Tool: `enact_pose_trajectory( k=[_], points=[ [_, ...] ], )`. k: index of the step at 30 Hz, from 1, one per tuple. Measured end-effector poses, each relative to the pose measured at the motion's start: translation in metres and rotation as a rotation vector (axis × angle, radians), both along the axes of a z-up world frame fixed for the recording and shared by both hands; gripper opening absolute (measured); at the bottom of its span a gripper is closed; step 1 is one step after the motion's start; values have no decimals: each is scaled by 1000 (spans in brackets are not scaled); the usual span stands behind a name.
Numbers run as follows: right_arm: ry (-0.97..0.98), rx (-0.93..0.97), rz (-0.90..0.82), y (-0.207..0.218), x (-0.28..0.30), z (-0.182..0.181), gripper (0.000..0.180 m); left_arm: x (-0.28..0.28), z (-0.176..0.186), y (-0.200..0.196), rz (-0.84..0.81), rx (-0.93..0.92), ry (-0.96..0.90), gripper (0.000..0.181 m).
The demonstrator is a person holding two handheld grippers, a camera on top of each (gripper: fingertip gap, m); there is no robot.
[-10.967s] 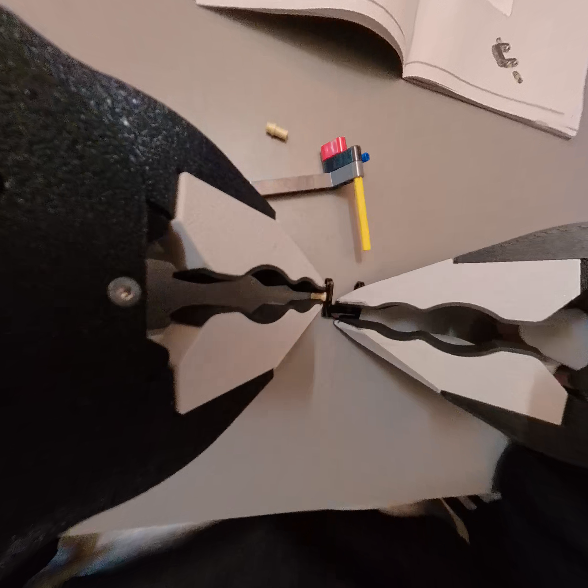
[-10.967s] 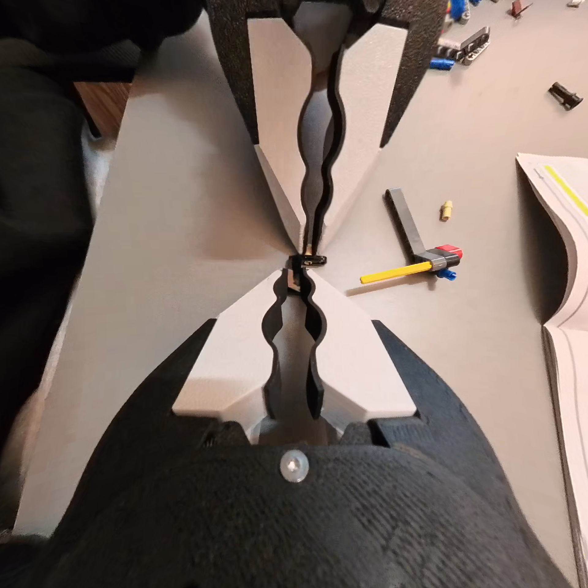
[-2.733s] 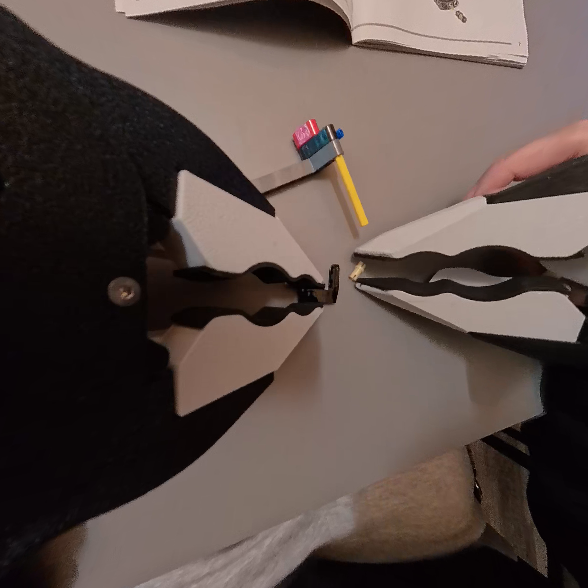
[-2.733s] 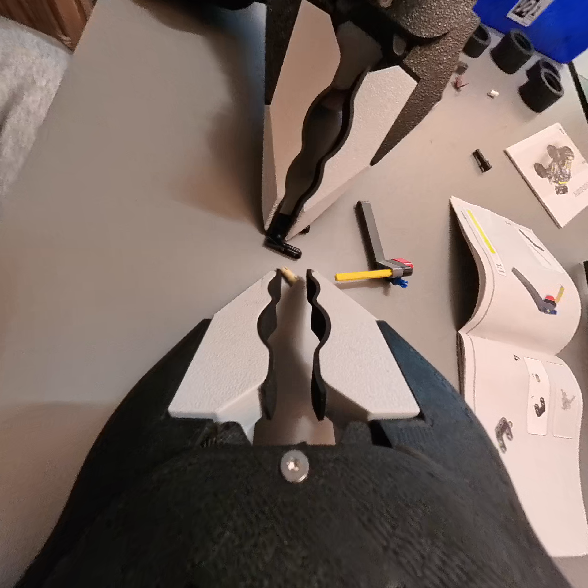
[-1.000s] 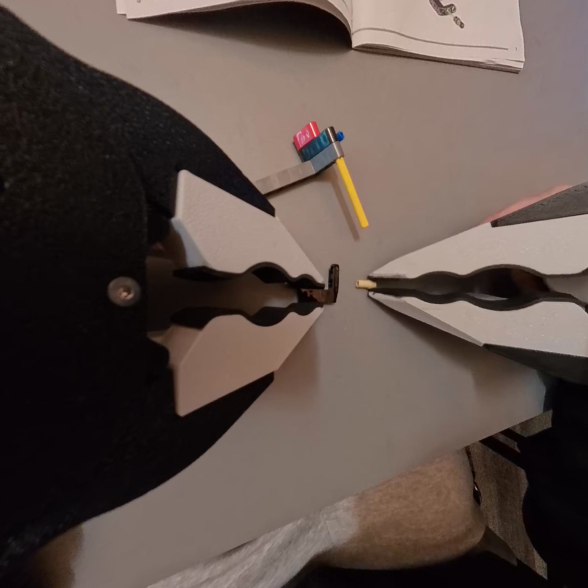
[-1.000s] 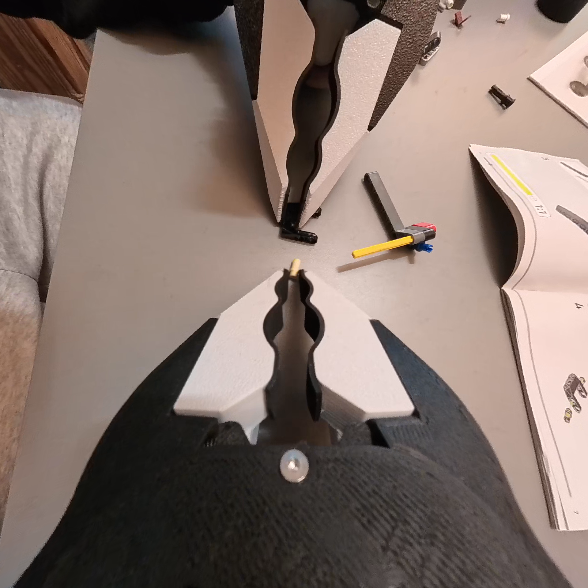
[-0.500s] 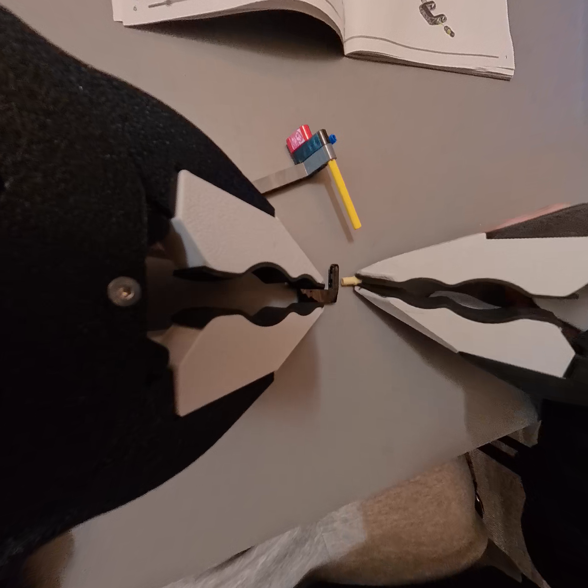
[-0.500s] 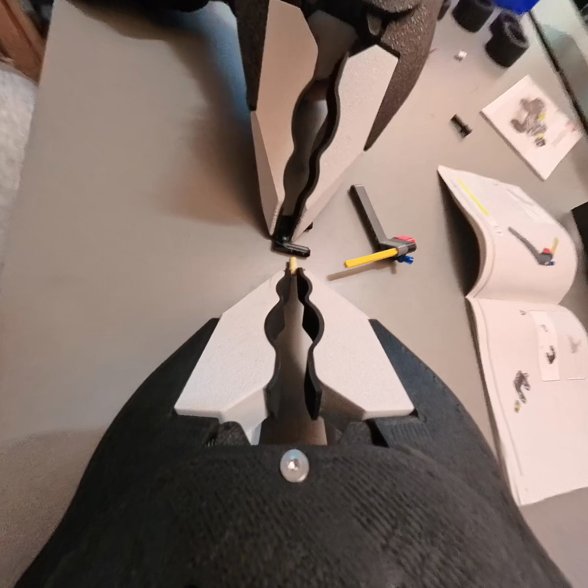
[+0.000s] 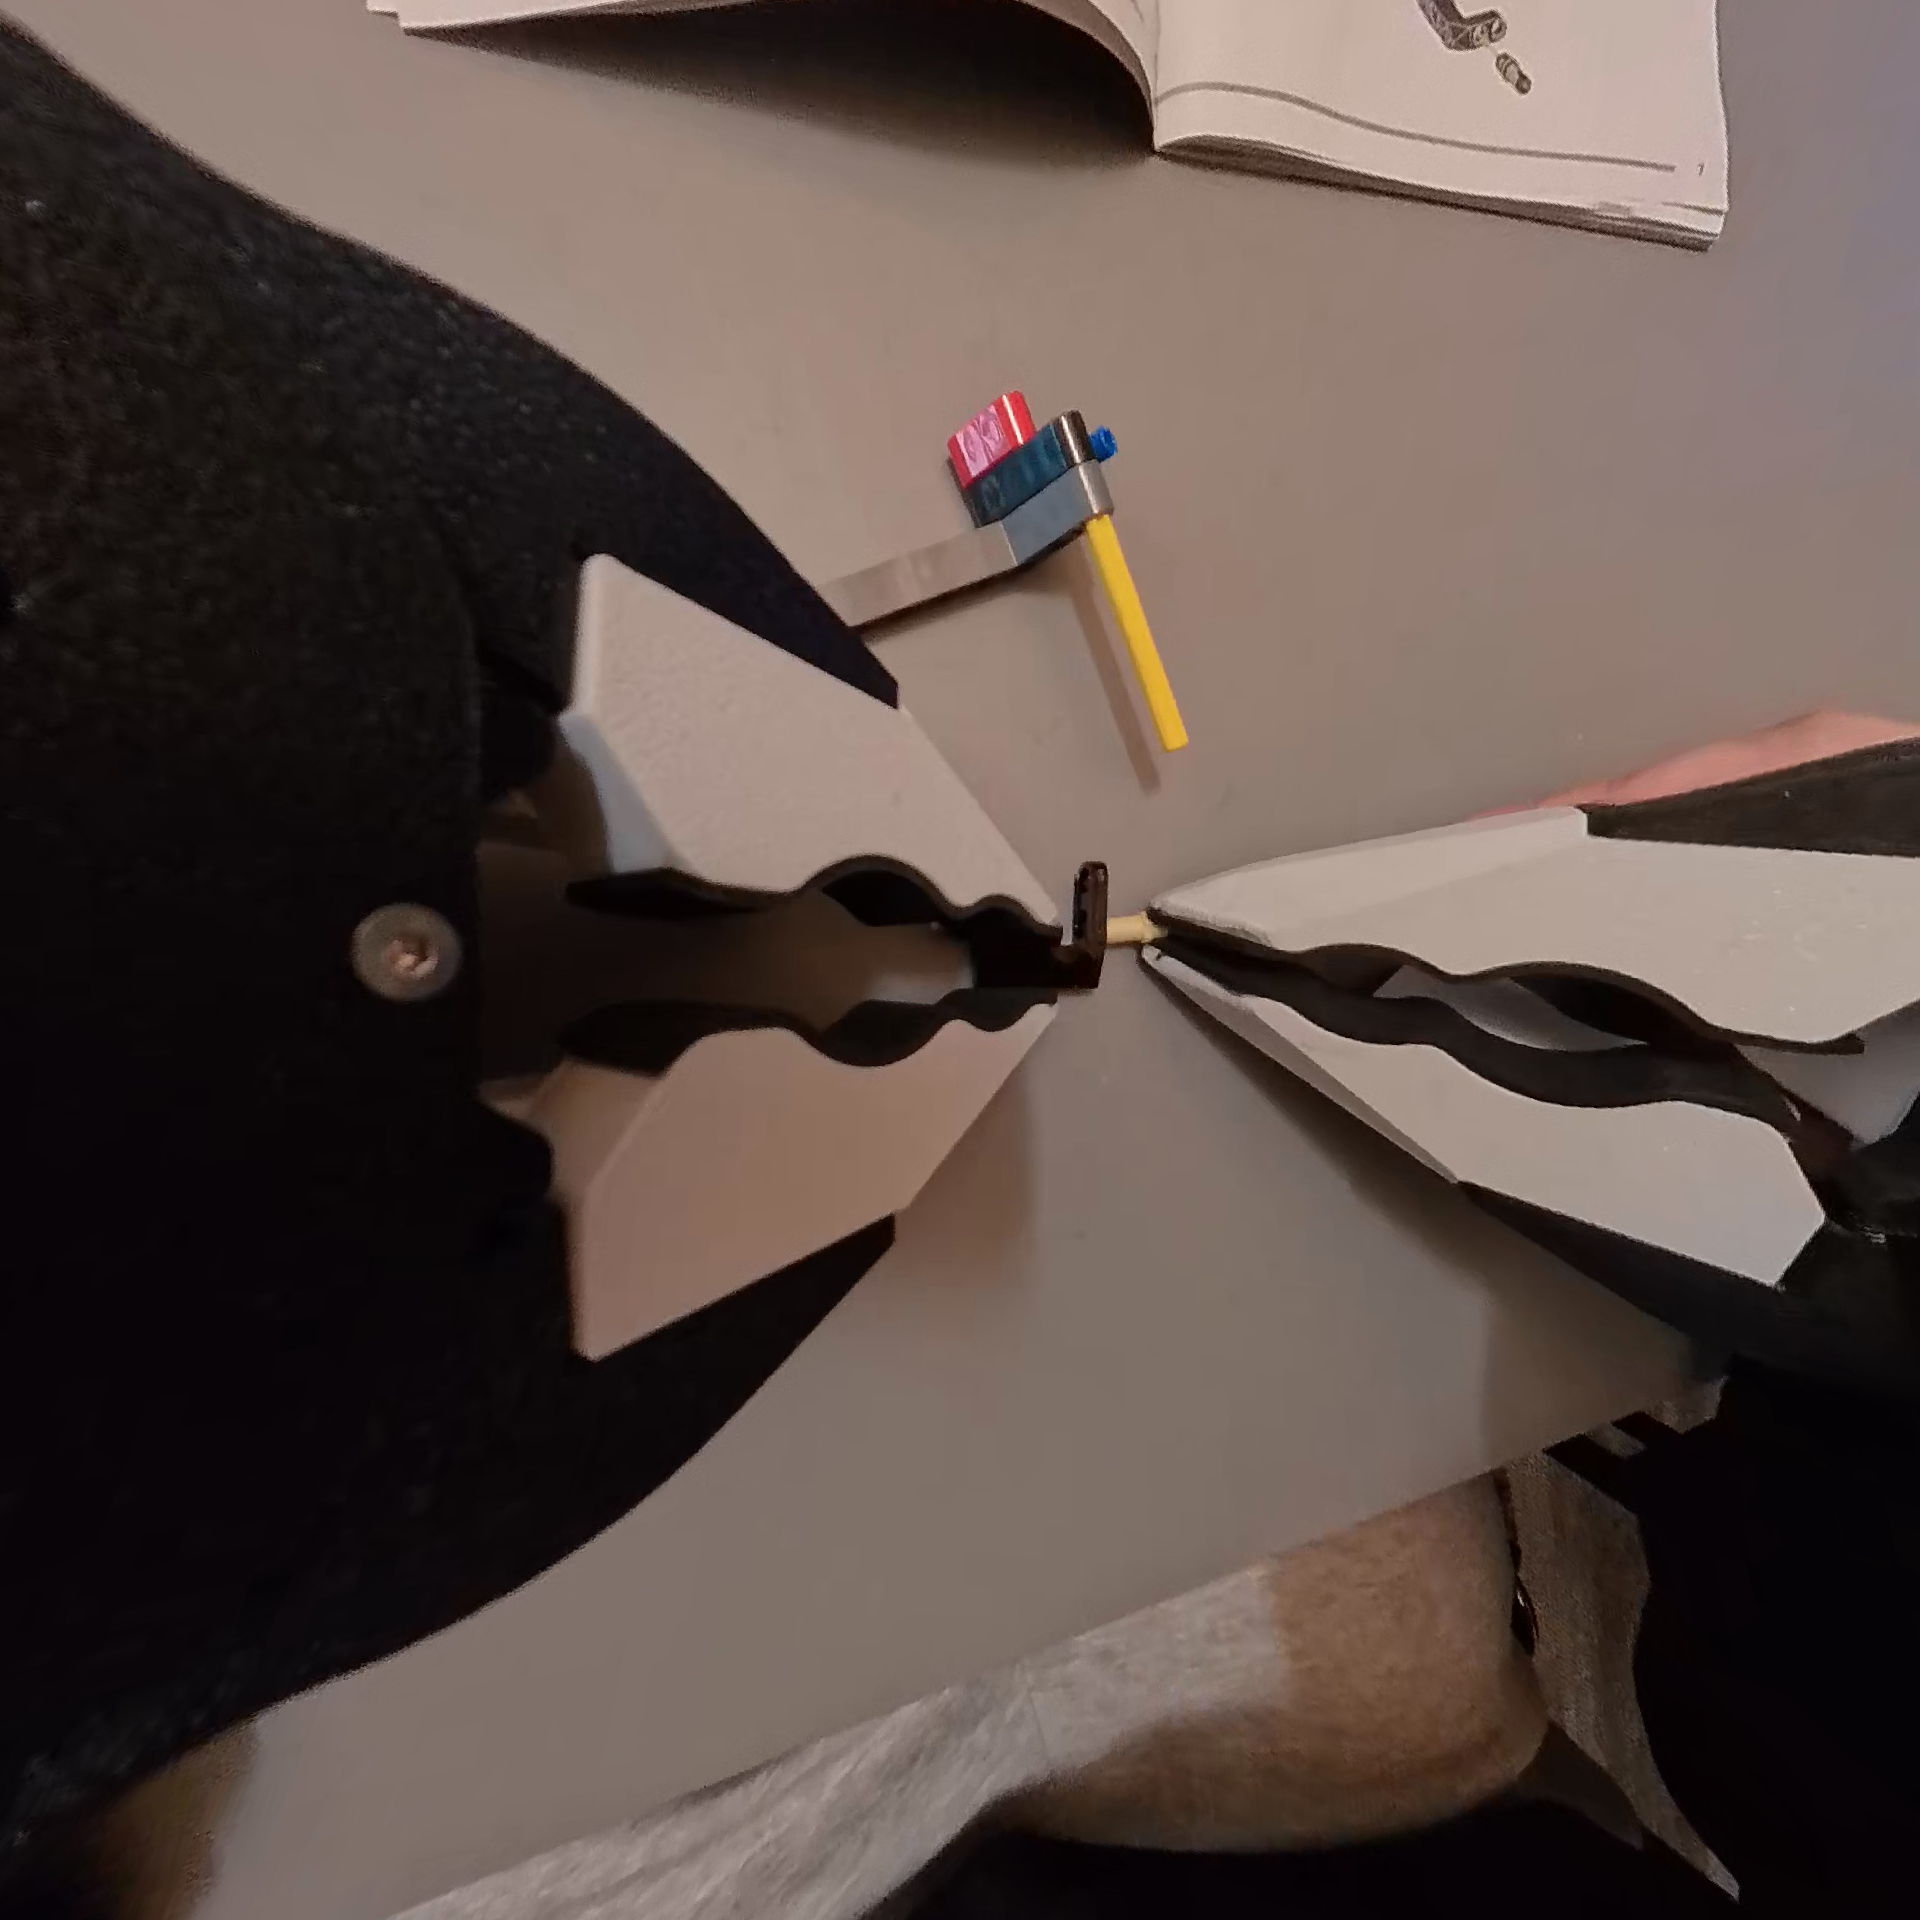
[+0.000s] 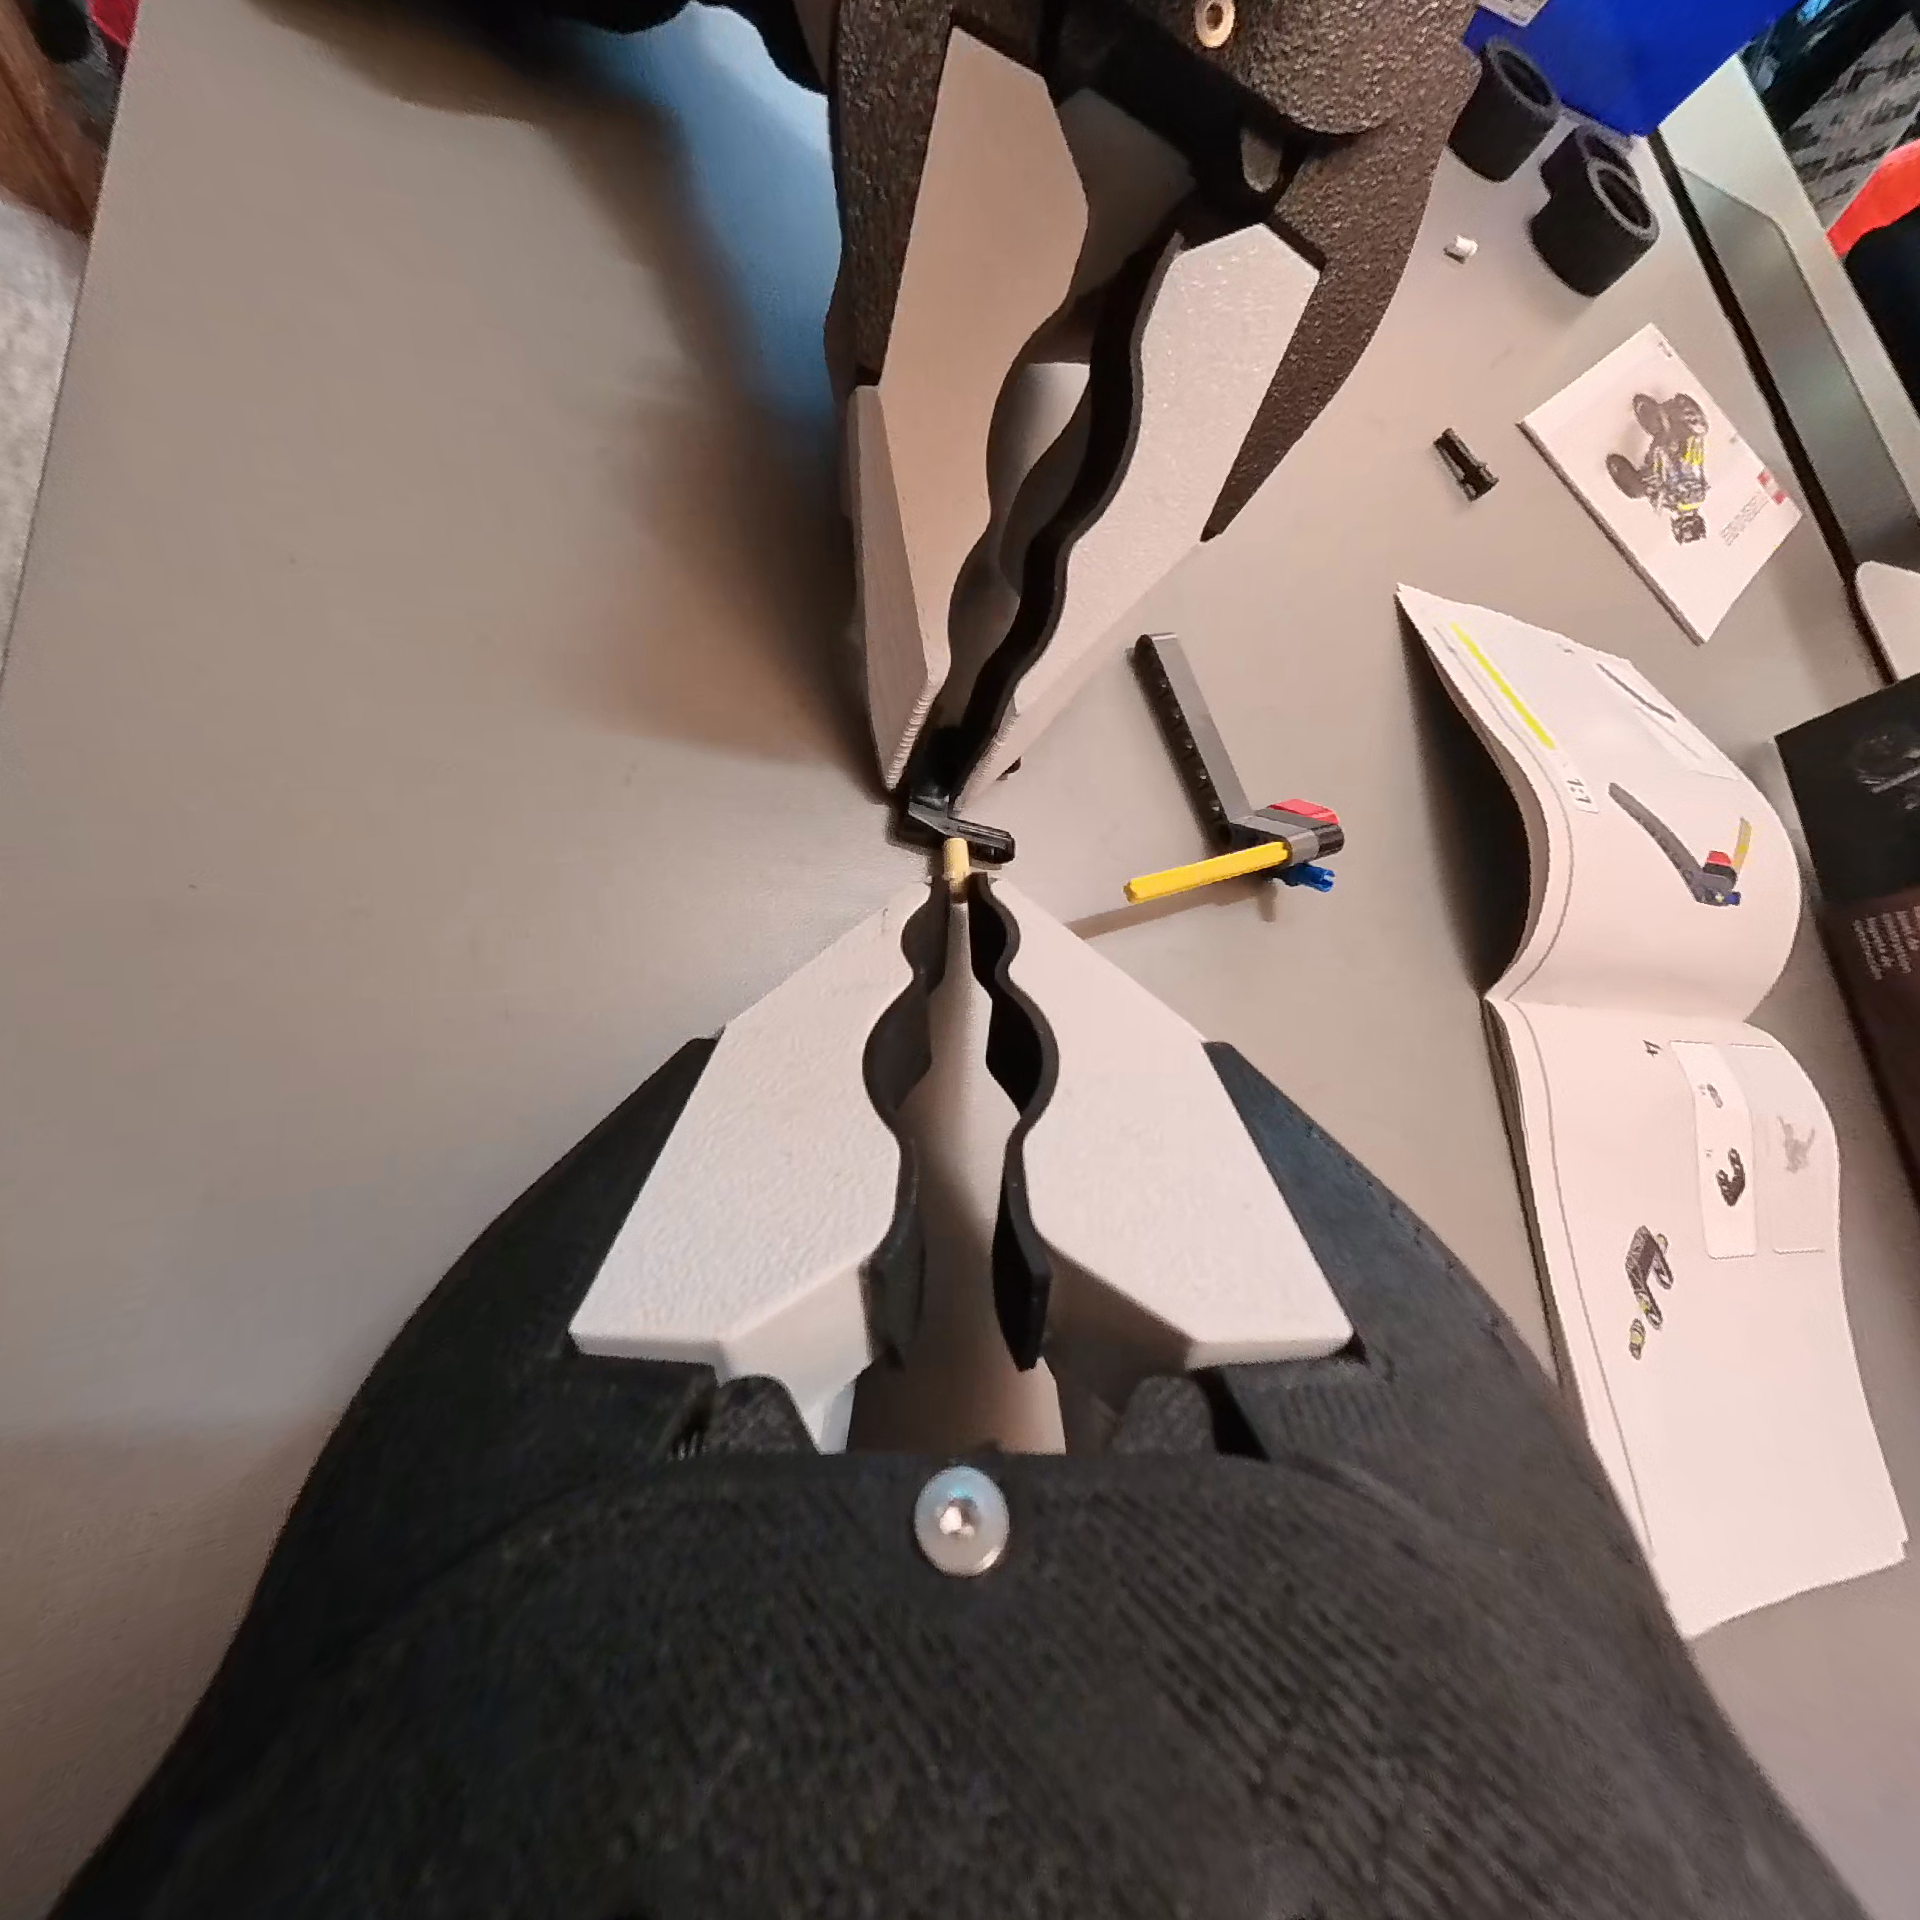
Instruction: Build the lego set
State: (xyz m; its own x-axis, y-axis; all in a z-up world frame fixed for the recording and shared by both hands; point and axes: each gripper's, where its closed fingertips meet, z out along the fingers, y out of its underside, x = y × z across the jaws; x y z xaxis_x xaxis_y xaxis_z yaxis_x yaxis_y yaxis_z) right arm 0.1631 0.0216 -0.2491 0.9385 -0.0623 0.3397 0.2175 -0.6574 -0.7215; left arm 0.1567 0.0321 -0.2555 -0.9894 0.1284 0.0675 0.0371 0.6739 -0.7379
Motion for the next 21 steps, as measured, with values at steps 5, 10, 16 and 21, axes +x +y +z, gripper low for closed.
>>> enact_pose_trajectory(
  k=[5,10,16,21],
  points=[
    [88,-7,1,2,-1,-2,2,-1,0,0,-10,0,3,6],
    [118,-5,-58,3,1,-3,3,0,0,1,2,2,9,6],
    [246,14,-149,4,2,-4,3,1,0,3,-18,-3,-41,6],
    [258,15,-156,8,2,-4,2,2,0,6,-12,0,3,6]
  ],
)
